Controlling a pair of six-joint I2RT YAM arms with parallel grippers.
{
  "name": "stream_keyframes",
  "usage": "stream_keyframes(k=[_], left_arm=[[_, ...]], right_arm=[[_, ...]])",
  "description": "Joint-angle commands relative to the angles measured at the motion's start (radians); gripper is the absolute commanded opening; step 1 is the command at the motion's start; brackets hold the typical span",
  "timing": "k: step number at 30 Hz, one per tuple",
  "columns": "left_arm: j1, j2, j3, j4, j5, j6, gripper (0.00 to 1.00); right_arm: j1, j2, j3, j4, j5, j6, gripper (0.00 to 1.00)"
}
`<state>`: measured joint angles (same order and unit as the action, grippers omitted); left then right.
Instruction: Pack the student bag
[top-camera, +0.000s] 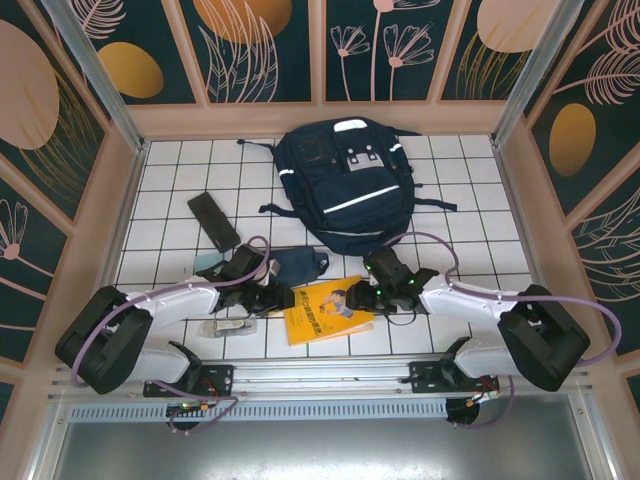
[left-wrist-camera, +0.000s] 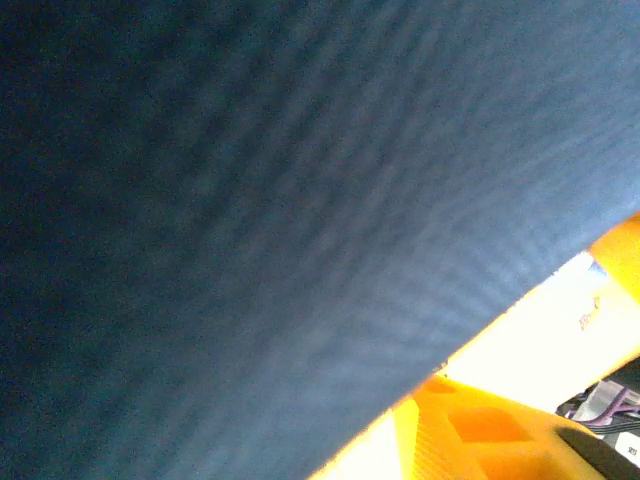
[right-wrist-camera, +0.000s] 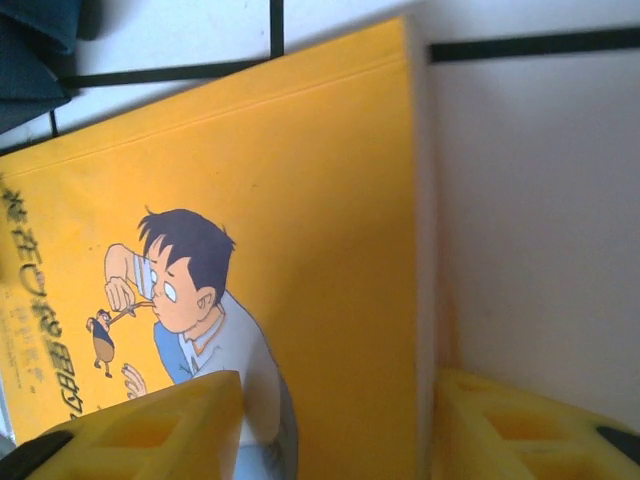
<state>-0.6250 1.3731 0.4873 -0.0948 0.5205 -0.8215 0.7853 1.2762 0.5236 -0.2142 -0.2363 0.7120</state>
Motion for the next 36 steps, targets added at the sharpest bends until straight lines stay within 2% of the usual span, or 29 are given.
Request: stream_keyframes(k=[1,7,13,18,21,26,28,29,36], left_arm=[[-0.029,0.081,-0.036,0.023,-0.026,-0.004,0.41],[-0.030,0.085,-0.015,-0.005,-0.044,0.006,0.41],[-0.031,0.095,0.019,-0.036,-0.059,0.021,0.42],[-0.029,0.108,0.030,-0.042,-0.065,0.024,0.41],[-0.030,0.122,0.040,-0.044,-0.062,0.028,0.41],[-0.031,0.129,0.053,-0.048,-0.063,0.031,0.42],[-0.030,0.129,0.056,-0.048,-0.065,0.029,0.42],[-0.031,0.131,0.056,-0.047,-0.066,0.030,0.42],[-0.030,0.133,0.057,-0.014,-0.064,0.005,0.42]], right_arm=[[0.015,-0.079,0.032,0.079,-0.103,0.027,0.47],[-0.032,-0.166,0.035,-0.031,-0.060,0.027,0.44],[-0.075,-0.162,0.044,-0.049,-0.064,0.020,0.38],[-0.089,-0.152,0.079,-0.143,0.000,-0.005,0.39],[-0.097,-0.152,0.072,-0.117,-0.028,-0.001,0.38],[-0.100,-0.137,0.052,-0.061,-0.070,0.010,0.30],[-0.106,-0.136,0.039,-0.041,-0.086,0.020,0.21],[-0.111,-0.135,0.033,-0.034,-0.089,0.027,0.20],[-0.188,-0.160,-0.021,0.013,-0.158,0.072,0.08]])
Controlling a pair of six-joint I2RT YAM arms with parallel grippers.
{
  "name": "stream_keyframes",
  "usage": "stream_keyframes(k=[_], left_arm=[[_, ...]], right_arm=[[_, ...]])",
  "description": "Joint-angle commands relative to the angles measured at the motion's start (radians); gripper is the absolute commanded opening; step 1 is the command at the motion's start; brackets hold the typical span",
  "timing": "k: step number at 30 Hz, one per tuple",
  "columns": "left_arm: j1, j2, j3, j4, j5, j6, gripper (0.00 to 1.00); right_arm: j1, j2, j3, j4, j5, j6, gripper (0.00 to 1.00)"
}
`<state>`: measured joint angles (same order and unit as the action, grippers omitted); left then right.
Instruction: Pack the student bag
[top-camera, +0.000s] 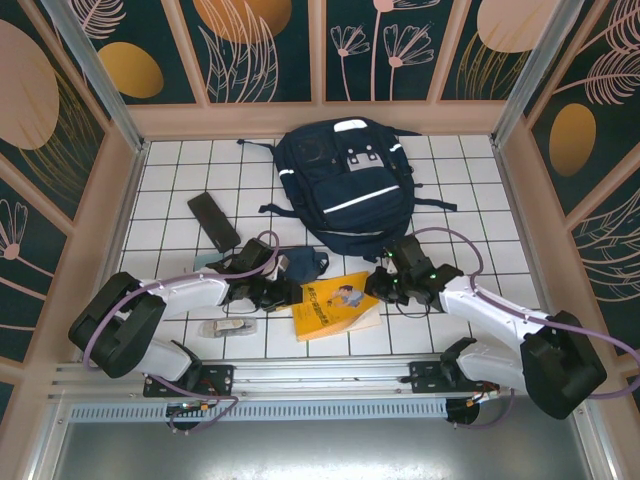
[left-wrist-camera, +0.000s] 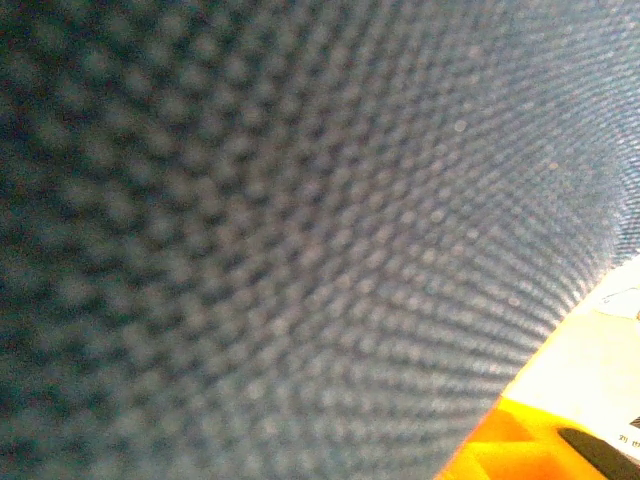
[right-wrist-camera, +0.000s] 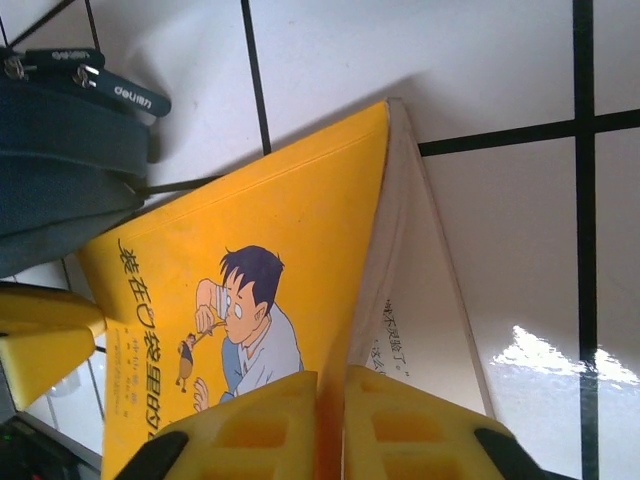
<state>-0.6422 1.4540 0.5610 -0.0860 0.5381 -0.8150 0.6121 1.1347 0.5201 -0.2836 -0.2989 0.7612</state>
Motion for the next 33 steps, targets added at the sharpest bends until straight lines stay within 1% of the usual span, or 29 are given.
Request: stream_keyframes(k=[1,2,4,5,8,11,12,14,16,19,20,23,24,26,29,32,33], left_arm=[[-0.013,0.050,-0.014,-0.018,-0.079,-0.007,0.42],[-0.013,0.046,-0.011,-0.017,-0.078,-0.011,0.42],[-0.013,0.029,0.005,-0.017,-0.063,-0.017,0.43],[-0.012,0.011,0.020,-0.015,-0.052,-0.016,0.44],[-0.012,-0.054,0.081,-0.005,0.006,-0.003,0.53],[-0.012,-0.104,0.192,-0.041,0.035,0.040,0.63],[-0.011,-0.109,0.243,-0.066,0.031,0.068,0.66],[-0.011,-0.093,0.343,-0.111,0.024,0.135,0.70],[-0.010,-0.054,0.434,-0.130,0.013,0.213,0.72],[-0.006,0.049,0.554,-0.133,0.060,0.369,0.78],[0.002,0.097,0.590,-0.142,0.081,0.422,0.78],[0.031,0.240,0.687,-0.178,0.229,0.521,0.77],[0.037,0.298,0.726,-0.215,0.259,0.559,0.77],[0.039,0.367,0.776,-0.265,0.296,0.618,0.77],[0.040,0.425,0.799,-0.273,0.362,0.659,0.77],[0.040,0.465,0.785,-0.238,0.440,0.654,0.75],[0.040,0.476,0.778,-0.229,0.465,0.651,0.74]], right_arm=[[-0.024,-0.028,-0.017,0.077,-0.097,0.024,0.02],[-0.034,-0.039,-0.017,0.071,-0.099,0.020,0.00],[-0.057,-0.068,-0.006,0.052,-0.113,-0.002,0.00],[-0.060,-0.090,0.006,0.033,-0.118,-0.022,0.00],[-0.139,-0.158,0.065,-0.054,-0.153,-0.113,0.00],[-0.192,-0.212,0.145,-0.143,-0.187,-0.231,0.00],[-0.199,-0.221,0.168,-0.165,-0.200,-0.273,0.00],[-0.200,-0.223,0.198,-0.193,-0.218,-0.363,0.00],[-0.202,-0.220,0.203,-0.178,-0.246,-0.442,0.00],[-0.203,-0.202,0.217,-0.144,-0.242,-0.554,0.00],[-0.203,-0.192,0.230,-0.137,-0.221,-0.582,0.00],[-0.204,-0.166,0.280,-0.117,-0.180,-0.633,0.00],[-0.204,-0.159,0.291,-0.102,-0.167,-0.642,0.00],[-0.204,-0.152,0.295,-0.062,-0.154,-0.651,0.00],[-0.206,-0.138,0.280,0.004,-0.160,-0.655,0.00],[-0.210,-0.112,0.278,0.028,-0.158,-0.668,0.00],[-0.211,-0.103,0.280,0.033,-0.152,-0.674,0.00]])
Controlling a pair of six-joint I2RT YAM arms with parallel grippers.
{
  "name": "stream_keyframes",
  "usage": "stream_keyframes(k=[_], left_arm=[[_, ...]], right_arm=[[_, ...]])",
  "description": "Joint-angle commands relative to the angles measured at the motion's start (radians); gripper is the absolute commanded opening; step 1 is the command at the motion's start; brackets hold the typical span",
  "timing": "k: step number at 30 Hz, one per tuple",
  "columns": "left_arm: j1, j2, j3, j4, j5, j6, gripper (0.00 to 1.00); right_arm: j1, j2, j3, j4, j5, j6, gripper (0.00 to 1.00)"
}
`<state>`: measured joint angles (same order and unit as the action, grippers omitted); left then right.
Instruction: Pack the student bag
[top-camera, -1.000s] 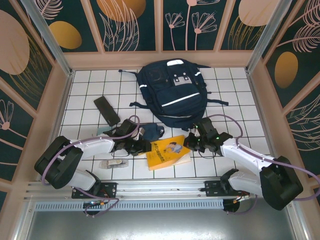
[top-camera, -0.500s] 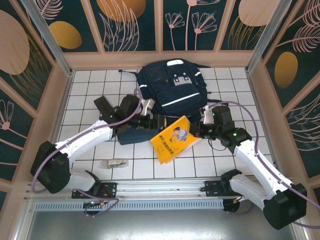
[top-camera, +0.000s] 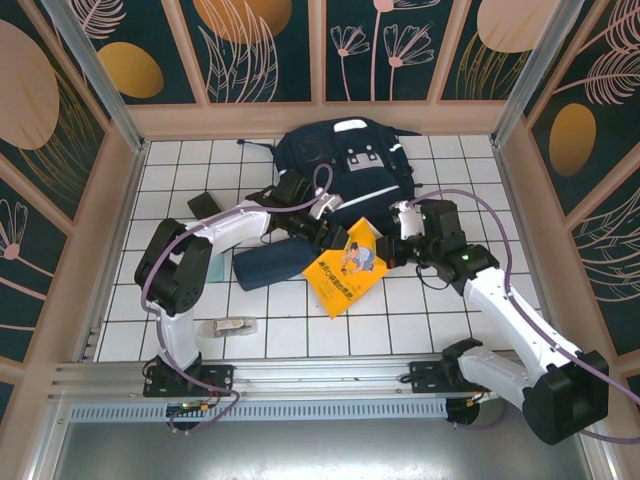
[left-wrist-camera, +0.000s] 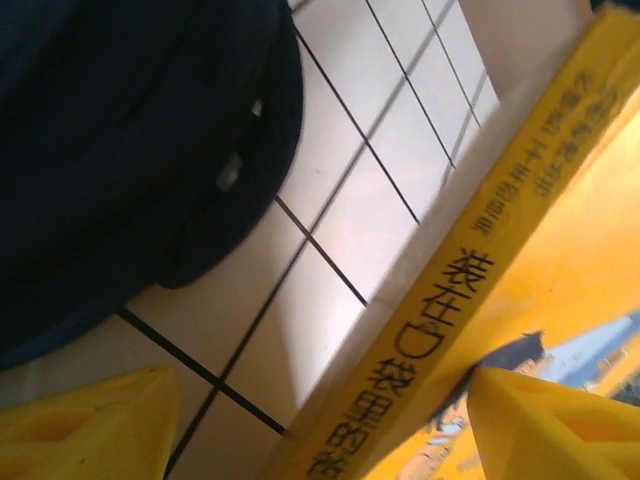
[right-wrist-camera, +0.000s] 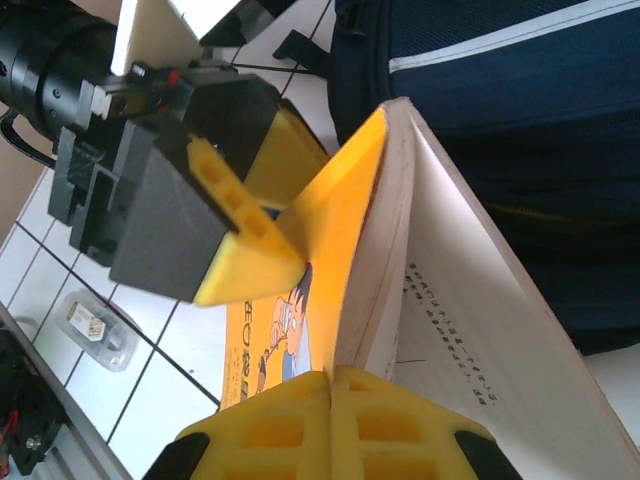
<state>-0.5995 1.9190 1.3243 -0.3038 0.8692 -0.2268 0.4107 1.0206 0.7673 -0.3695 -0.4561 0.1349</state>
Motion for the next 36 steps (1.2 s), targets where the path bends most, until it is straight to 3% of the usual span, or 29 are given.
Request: stream_keyframes(k=[1,5,10,14,15,18,19,24,28,32,36], left_arm=[[-0.003,0.016,0.007,-0.002,0.151,0.059,0.71],[-0.002,0.014,-0.028,0.029,0.176,0.038,0.51],[-0.003,-0.011,-0.034,0.048,0.109,-0.006,0.11],[-0.003,-0.029,-0.004,0.105,-0.003,-0.116,0.00],[-0.003,-0.036,0.006,0.135,-0.036,-0.170,0.00],[-0.003,-0.051,0.038,0.234,-0.121,-0.317,0.00],[-0.003,-0.055,0.052,0.252,-0.159,-0.353,0.00],[-0.001,-0.055,0.134,0.384,-0.330,-0.517,0.00],[0.004,-0.027,0.143,0.593,-0.405,-0.705,0.00],[0.001,0.009,0.108,0.829,-0.466,-0.891,0.00],[-0.013,0.008,0.040,0.974,-0.549,-0.990,0.00]], right_arm=[[-0.012,0.018,0.035,0.121,0.011,-0.050,0.00],[-0.025,0.057,0.043,0.149,0.025,-0.054,0.00],[-0.035,0.121,0.080,0.155,0.085,-0.054,0.00],[-0.041,0.142,0.127,0.123,0.200,-0.001,0.00],[-0.045,0.139,0.141,0.108,0.233,0.024,0.12],[-0.055,0.108,0.157,0.082,0.325,0.137,0.81],[-0.061,0.089,0.151,0.081,0.341,0.179,0.98],[-0.079,-0.020,0.023,0.181,0.249,0.406,0.99],[-0.074,-0.070,-0.131,0.351,0.138,0.602,0.99],[-0.040,-0.116,-0.312,0.635,0.132,0.821,0.99],[0.011,-0.117,-0.406,0.858,0.204,0.905,0.99]])
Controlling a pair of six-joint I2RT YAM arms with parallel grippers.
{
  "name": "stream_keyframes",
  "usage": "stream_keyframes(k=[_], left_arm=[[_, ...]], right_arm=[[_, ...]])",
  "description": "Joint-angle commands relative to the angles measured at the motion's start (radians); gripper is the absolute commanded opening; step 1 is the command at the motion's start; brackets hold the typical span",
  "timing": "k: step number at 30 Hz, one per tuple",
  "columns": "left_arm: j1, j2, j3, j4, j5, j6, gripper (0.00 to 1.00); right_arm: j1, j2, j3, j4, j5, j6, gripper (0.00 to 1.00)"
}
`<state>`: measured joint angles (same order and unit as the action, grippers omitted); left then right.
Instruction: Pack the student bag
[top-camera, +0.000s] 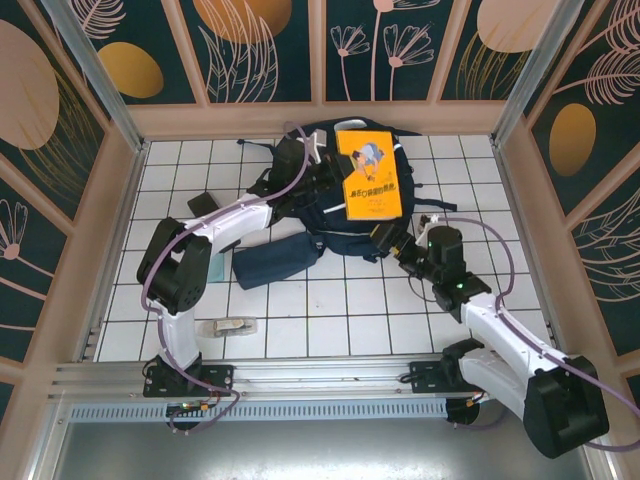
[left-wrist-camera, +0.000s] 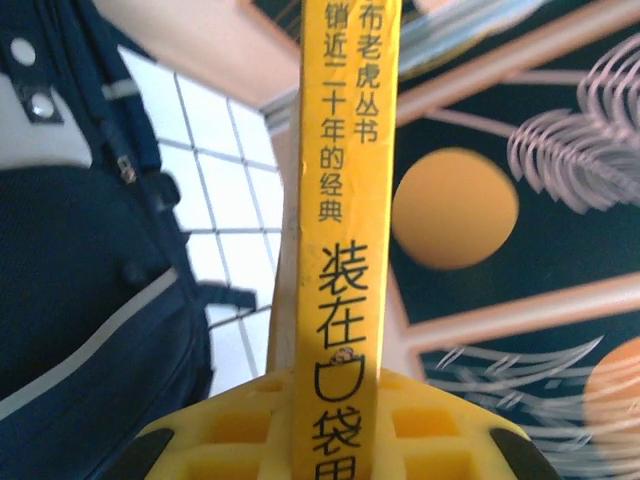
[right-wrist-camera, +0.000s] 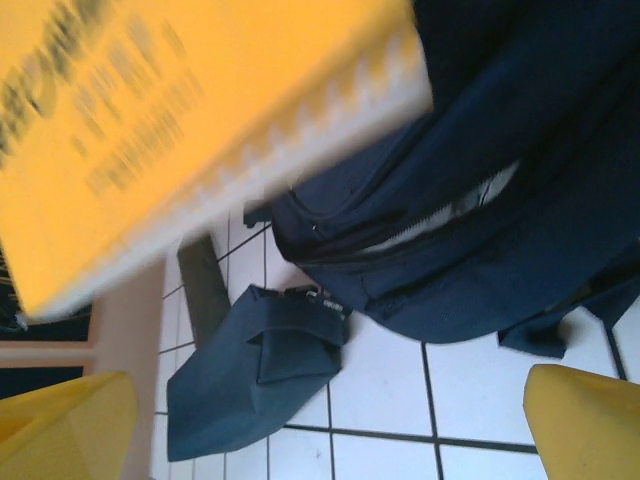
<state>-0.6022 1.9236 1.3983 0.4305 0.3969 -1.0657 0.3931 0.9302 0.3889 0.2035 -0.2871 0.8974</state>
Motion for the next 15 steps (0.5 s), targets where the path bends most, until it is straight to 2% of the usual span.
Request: stream_keyframes(k=[1,5,8,15], left_arm=[[-0.015,-0.001,-0.048,0.255,-0.094,-0.163,0.00],[-0.040,-0.017,-0.109,0.334,-0.154,-0.218,0.00],[-0.057,-0.013,-0.140,0.395,-0.174,-0.266,0.00],[-0.080,-0.026,-0.161,0.442,-0.190,-0.295,0.00]], right_arm=[[0.038,-0.023,-0.042,0.329,0.058,0.154,0.99],[0.053,0.039,-0.086,0.551,0.107,0.222,0.99],[0.055,0.124,-0.064,0.672,0.097,0.246,0.99],[0.065,0.305,0.023,0.785,0.045,0.301,0.99]])
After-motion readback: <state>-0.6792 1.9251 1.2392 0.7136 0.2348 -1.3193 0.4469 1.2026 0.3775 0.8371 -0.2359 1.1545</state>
